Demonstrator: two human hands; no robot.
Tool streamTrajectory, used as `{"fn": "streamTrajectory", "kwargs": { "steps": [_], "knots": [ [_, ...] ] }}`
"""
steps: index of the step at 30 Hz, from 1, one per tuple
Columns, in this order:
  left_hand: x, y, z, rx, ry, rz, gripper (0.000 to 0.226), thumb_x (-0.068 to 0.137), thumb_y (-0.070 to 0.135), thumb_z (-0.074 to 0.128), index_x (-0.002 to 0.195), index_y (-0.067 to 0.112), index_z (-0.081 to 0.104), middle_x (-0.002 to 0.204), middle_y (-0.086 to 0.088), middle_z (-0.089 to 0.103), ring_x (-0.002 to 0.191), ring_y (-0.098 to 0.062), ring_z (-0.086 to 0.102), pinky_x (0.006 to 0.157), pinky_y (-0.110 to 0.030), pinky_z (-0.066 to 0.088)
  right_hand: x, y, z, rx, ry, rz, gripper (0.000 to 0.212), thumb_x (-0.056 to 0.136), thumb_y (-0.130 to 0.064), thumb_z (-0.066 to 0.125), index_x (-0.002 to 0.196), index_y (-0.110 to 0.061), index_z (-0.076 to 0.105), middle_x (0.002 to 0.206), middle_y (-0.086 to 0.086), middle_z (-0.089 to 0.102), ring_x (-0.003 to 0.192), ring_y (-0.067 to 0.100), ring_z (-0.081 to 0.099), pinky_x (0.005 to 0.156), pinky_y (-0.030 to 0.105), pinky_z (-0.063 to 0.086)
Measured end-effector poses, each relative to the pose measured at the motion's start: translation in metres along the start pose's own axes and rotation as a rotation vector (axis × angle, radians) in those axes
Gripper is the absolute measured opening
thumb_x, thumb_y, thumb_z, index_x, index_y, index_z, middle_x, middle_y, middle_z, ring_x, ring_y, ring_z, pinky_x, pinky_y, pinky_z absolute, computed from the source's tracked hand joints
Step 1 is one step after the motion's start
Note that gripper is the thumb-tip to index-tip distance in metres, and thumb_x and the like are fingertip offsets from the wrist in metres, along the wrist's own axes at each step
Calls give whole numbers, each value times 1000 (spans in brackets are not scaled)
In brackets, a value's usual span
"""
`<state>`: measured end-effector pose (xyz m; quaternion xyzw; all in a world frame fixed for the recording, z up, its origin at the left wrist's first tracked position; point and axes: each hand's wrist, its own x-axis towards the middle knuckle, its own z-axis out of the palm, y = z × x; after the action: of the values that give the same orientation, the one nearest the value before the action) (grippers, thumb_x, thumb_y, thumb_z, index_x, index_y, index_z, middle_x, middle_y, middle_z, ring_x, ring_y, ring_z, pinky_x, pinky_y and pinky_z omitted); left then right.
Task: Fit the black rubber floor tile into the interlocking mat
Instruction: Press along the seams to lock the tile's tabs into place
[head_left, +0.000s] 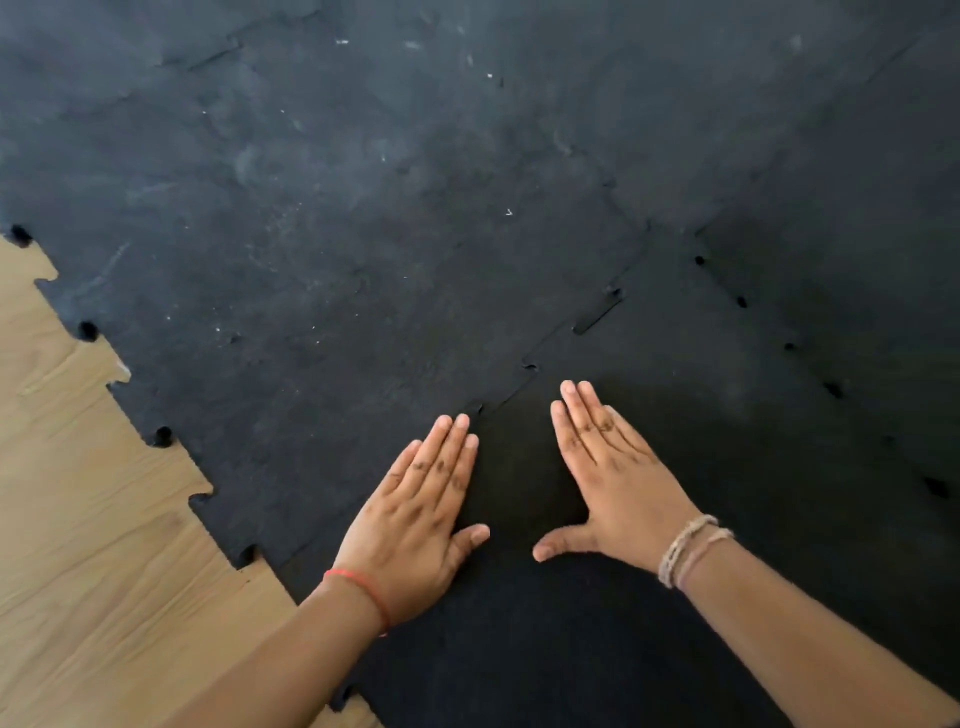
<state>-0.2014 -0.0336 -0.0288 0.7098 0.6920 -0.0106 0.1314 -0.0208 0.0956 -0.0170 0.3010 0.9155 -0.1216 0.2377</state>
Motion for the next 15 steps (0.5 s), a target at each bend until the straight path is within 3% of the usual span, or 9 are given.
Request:
{"fn": "streamTrajectory", "kwargs": {
  "steps": [7, 15],
  "knots": [
    [2, 2, -1, -16, -56, -15, 66, 94, 43, 4, 135, -2, 32, 144, -18, 31, 133, -32, 27, 107, -36, 9, 10, -5, -13, 12, -59, 7, 130, 57, -81, 48, 127, -8, -32, 138, 12, -37, 127, 23, -33, 107, 35, -14],
    [4, 10, -7, -17, -53, -36, 70, 93, 44, 0, 133, -4, 32, 142, -20, 29, 130, -35, 28, 108, -34, 7, 9, -5, -12, 8, -30, 12, 130, 58, -82, 47, 133, -7, -28, 148, 11, -29, 137, 25, -24, 109, 36, -11]
  ]
}}
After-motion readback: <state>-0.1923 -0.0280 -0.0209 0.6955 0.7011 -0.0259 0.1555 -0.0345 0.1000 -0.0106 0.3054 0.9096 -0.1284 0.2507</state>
